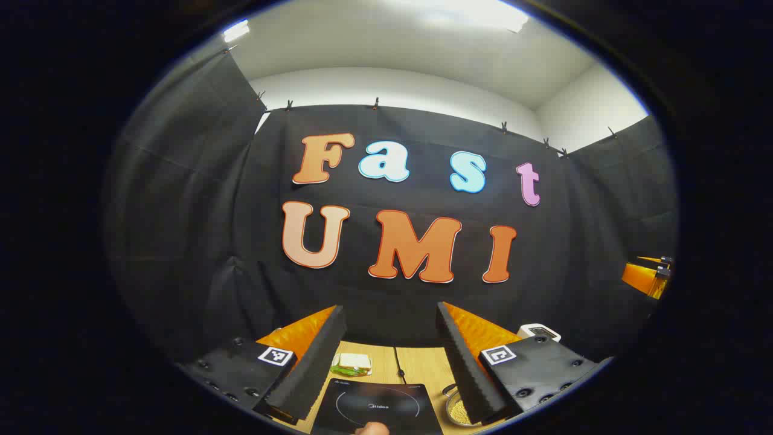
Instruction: First push the handle of the pot to place it horizontally, then grasp the pot with both hands and set it on the induction cooktop.
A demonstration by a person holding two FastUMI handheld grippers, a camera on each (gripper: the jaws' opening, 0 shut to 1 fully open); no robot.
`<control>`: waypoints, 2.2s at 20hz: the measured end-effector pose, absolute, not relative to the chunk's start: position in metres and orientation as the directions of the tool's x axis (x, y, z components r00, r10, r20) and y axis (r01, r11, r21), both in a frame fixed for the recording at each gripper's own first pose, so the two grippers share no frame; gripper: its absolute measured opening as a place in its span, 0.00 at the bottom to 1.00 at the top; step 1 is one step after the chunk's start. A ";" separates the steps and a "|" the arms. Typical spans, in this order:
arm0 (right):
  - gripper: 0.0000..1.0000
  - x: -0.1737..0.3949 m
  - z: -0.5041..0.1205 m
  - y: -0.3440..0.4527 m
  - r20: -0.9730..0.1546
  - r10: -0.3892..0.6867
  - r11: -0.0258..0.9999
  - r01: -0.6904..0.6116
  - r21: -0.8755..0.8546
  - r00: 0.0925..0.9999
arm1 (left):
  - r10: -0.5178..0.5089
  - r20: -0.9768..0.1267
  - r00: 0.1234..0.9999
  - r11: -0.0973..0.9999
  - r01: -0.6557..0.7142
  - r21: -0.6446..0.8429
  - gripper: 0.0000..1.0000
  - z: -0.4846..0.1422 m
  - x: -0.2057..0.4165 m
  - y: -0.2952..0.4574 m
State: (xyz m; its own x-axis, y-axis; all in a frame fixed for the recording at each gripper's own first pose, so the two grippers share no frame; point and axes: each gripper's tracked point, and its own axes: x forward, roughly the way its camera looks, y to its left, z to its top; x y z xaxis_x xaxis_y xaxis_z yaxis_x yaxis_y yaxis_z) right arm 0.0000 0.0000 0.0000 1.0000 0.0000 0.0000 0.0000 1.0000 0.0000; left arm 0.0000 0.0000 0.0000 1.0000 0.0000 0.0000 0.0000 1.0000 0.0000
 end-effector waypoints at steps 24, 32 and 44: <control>0.95 -0.014 0.000 -0.009 0.000 0.024 1.000 -0.024 0.013 1.000 | -0.019 0.029 0.999 1.000 0.019 0.020 0.96 0.013 -0.021 -0.019; 0.83 -0.017 -0.012 -0.013 -0.020 0.020 1.000 -0.020 0.010 1.000 | -0.018 0.024 1.000 1.000 0.018 0.019 0.98 0.010 -0.024 -0.021; 0.40 -0.021 -0.045 -0.026 -0.068 -0.005 1.000 0.003 -0.021 0.998 | -0.020 0.015 1.000 1.000 0.020 0.023 0.97 0.006 -0.026 -0.023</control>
State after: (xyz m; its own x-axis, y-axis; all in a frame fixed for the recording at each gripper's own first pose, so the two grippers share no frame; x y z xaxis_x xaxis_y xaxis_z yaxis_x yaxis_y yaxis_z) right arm -0.0209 -0.0255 -0.0451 0.9977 -0.0047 -0.0676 0.0033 0.9998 -0.0214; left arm -0.0258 -0.0234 0.0062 0.9997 -0.0204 0.0148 0.0201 0.9995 0.0232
